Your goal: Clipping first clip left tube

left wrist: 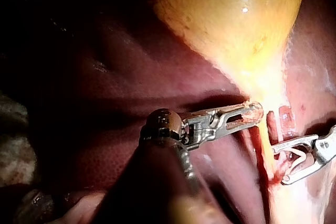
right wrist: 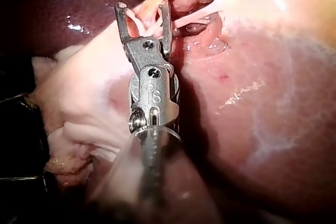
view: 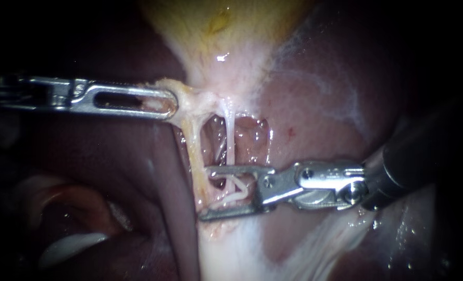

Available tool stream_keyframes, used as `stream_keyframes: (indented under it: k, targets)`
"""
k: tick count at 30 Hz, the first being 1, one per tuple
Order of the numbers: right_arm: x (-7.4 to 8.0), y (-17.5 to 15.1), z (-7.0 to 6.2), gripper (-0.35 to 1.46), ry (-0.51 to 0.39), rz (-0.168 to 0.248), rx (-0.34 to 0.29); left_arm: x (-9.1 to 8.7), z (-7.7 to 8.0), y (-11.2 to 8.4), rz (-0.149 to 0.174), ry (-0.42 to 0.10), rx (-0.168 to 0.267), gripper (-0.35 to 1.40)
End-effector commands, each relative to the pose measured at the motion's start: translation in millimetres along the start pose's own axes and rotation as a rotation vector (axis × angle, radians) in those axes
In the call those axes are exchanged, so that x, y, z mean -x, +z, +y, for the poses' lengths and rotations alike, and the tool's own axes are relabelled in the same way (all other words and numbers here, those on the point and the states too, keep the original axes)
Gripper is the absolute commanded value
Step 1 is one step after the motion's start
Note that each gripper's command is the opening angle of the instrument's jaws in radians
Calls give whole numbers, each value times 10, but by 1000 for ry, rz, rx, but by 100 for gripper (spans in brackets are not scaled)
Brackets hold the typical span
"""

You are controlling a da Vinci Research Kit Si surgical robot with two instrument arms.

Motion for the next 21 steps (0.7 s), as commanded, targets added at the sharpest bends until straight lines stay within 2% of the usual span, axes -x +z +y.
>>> stream_keyframes:
  k: [1,7,21]
  targets:
    - [0,3,1,47,9,0,-6,0,0,0,0,0,-1,-35]
    - [-4,17,10,46,27,1,-46,0,0,0,0,0,-1,-35]
    - [-12,36,19,45,76,-3,-123,0,-1,2,0,0,0,-35]
